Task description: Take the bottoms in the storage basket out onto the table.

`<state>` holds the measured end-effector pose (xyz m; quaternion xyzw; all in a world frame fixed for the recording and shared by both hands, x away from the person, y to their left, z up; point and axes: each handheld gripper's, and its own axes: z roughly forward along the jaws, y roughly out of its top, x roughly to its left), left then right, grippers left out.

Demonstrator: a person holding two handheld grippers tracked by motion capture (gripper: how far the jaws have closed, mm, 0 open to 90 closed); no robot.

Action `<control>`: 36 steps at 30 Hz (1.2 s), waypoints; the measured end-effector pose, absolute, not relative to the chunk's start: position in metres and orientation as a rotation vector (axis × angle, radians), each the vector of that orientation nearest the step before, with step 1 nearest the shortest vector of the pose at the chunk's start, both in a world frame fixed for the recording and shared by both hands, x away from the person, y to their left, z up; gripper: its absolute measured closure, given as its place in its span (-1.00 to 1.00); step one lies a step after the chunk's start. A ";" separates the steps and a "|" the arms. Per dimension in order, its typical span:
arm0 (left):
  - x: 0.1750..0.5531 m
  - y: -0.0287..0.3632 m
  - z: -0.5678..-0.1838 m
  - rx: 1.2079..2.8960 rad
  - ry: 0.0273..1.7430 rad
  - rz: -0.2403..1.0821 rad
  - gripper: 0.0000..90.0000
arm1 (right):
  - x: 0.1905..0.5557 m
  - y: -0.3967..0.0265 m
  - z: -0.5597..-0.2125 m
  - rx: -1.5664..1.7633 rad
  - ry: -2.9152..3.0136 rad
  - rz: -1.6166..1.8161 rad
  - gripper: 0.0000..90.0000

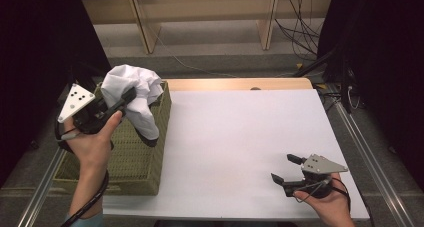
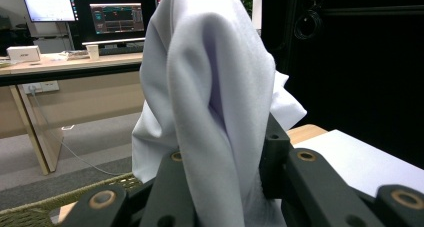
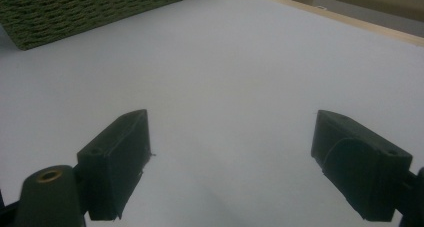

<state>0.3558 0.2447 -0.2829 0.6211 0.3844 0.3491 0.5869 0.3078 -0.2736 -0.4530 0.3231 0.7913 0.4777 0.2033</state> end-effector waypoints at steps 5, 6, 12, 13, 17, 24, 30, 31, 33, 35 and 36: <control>0.356 0.243 -0.284 1.452 0.895 0.805 0.66 | 0.308 -0.274 -0.453 0.902 2.207 1.333 -0.62; 0.356 0.242 -0.284 1.456 0.893 0.807 0.66 | 0.308 -0.274 -0.453 0.902 2.207 1.333 -0.62; 0.356 0.240 -0.284 1.462 0.889 0.805 0.66 | 0.308 -0.274 -0.453 0.901 2.207 1.334 -0.62; 0.356 0.240 -0.284 1.462 0.887 0.804 0.66 | 0.308 -0.274 -0.453 0.902 2.207 1.333 -0.62; 0.356 0.239 -0.284 1.465 0.884 0.803 0.66 | 0.308 -0.274 -0.453 0.902 2.207 1.333 -0.62; 0.356 0.236 -0.283 1.468 0.878 0.801 0.66 | 0.308 -0.274 -0.453 0.902 2.207 1.334 -0.62; 0.355 0.234 -0.283 1.469 0.873 0.796 0.66 | 0.308 -0.274 -0.453 0.902 2.207 1.335 -0.62; 0.355 0.233 -0.283 1.470 0.871 0.796 0.66 | 0.308 -0.274 -0.453 0.902 2.207 1.334 -0.62; 0.355 0.232 -0.283 1.474 0.867 0.793 0.66 | 0.308 -0.273 -0.453 0.906 2.206 1.336 -0.62; 0.355 0.231 -0.283 1.474 0.866 0.789 0.66 | 0.308 -0.274 -0.453 0.903 2.207 1.334 -0.62; 0.356 0.230 -0.283 1.477 0.864 0.789 0.66 | 0.308 -0.273 -0.453 0.906 2.206 1.335 -0.62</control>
